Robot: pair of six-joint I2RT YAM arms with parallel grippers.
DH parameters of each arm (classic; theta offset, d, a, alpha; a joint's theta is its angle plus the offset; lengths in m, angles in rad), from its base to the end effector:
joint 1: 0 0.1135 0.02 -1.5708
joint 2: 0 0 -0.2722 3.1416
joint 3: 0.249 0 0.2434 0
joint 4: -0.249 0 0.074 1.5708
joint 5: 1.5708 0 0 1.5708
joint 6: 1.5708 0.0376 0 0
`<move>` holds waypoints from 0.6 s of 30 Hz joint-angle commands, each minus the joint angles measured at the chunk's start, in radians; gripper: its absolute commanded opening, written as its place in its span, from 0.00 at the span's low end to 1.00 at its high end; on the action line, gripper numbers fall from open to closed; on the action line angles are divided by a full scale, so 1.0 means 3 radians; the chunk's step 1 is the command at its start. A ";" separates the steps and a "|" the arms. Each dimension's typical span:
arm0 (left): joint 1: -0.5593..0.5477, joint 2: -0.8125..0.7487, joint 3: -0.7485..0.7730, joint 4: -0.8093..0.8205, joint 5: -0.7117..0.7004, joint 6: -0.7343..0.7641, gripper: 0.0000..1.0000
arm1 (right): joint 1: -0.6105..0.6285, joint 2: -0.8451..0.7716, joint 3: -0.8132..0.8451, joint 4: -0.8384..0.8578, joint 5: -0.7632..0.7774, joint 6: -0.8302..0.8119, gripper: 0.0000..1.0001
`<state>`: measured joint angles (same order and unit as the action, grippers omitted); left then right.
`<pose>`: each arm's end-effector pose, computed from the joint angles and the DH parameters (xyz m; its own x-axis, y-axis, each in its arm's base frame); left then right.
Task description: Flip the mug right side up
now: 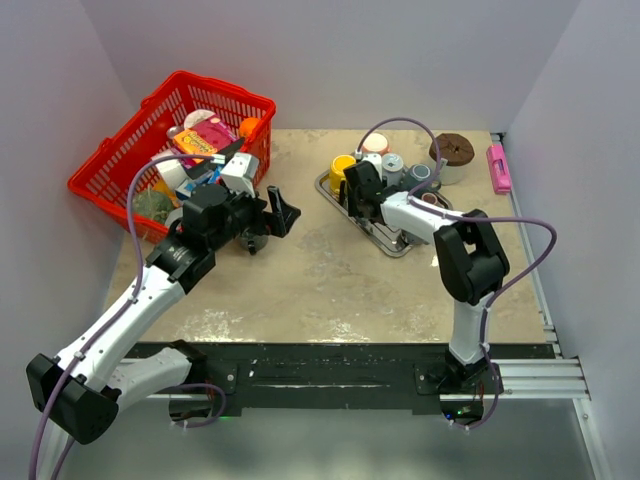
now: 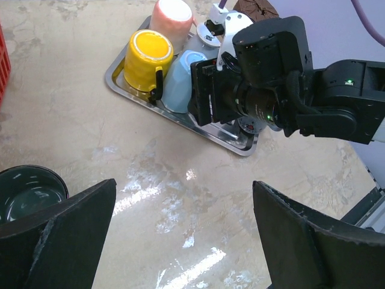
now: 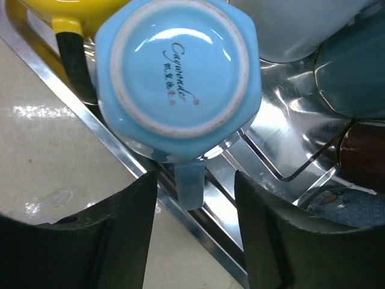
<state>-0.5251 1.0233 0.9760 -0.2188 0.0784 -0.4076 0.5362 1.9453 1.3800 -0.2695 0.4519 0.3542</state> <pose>0.1926 -0.1150 0.3654 -0.4329 -0.2059 -0.8776 0.4287 0.8094 -0.4014 0.3723 0.2021 0.2112 -0.6696 -0.0350 -0.7419 0.0263 0.9971 -0.0707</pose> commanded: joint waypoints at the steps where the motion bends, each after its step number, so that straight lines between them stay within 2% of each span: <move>1: -0.0014 -0.0026 -0.0058 0.0141 0.0020 0.0034 0.99 | -0.0038 0.0014 0.0160 0.0136 0.0094 -0.0056 0.51; 4: -0.0014 -0.0031 -0.0058 0.0141 -0.0006 0.0019 0.99 | -0.0049 0.0004 0.0145 0.0182 0.0084 -0.0071 0.45; 11: -0.0009 -0.0016 -0.0068 0.0146 -0.0001 0.0024 0.99 | -0.0079 -0.0006 0.0186 0.0188 0.0064 -0.0153 0.22; 12: -0.0014 -0.0021 -0.0073 0.0151 -0.0001 0.0019 0.99 | -0.0074 -0.0001 0.0186 0.0188 0.0053 -0.0158 0.10; 14: -0.0014 -0.0016 -0.0078 0.0151 0.0005 0.0019 0.99 | -0.0084 -0.0011 0.0196 0.0183 0.0028 -0.0184 0.00; 18: -0.0014 -0.0016 -0.0093 0.0162 0.0015 -0.0001 0.99 | -0.0084 -0.0047 0.0171 0.0162 -0.0008 -0.0194 0.00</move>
<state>-0.5251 1.0237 0.9550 -0.2169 0.0772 -0.4080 0.5163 1.9587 1.3933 -0.2588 0.4511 0.3061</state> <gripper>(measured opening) 0.992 0.135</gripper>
